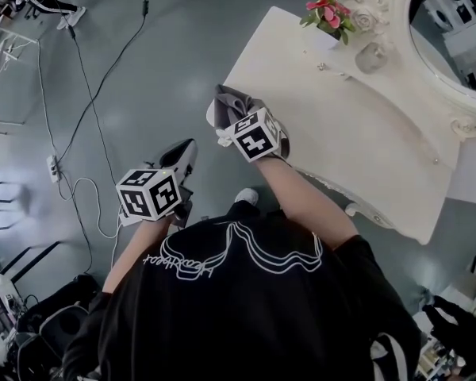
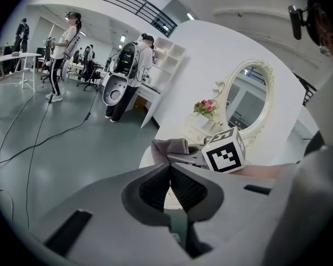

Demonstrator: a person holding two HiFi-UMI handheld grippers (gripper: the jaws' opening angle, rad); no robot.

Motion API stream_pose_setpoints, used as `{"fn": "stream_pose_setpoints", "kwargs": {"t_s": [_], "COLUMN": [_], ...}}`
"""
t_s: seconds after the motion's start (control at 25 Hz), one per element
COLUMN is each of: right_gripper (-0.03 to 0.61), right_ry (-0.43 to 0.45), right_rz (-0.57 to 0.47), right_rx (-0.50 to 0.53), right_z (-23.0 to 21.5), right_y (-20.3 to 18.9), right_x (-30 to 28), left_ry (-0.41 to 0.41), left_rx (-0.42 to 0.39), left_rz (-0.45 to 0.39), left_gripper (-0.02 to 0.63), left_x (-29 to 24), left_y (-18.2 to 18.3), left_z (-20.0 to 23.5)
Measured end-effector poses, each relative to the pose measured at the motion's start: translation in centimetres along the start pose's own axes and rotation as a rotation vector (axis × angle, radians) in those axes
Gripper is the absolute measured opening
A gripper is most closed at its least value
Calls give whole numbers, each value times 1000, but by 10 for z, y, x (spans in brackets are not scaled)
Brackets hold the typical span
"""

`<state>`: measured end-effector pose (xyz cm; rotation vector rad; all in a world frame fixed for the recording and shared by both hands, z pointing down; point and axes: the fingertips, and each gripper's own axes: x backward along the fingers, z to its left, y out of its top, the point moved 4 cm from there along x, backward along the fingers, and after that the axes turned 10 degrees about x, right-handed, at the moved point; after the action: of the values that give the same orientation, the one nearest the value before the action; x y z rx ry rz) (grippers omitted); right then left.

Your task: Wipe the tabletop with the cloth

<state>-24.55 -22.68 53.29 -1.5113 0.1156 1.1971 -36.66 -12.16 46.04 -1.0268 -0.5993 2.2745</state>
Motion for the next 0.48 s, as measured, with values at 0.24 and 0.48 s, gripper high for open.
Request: {"fn": "stream_pose_setpoints", "kwargs": {"t_s": [0.24, 0.48], "right_gripper": [54, 54], "right_ry": [-6, -26], "right_rz": [-2, -3], "right_rx": [8, -12], "right_z": [-1, -6], "right_y": [-3, -12], "right_x": [2, 10], "left_ry": [-8, -20], "left_rx": [-10, -32], "left_rz": [7, 20], "left_gripper": [5, 5], "left_x": [-4, -6], "left_y": [2, 1], "left_z": [-4, -9]}}
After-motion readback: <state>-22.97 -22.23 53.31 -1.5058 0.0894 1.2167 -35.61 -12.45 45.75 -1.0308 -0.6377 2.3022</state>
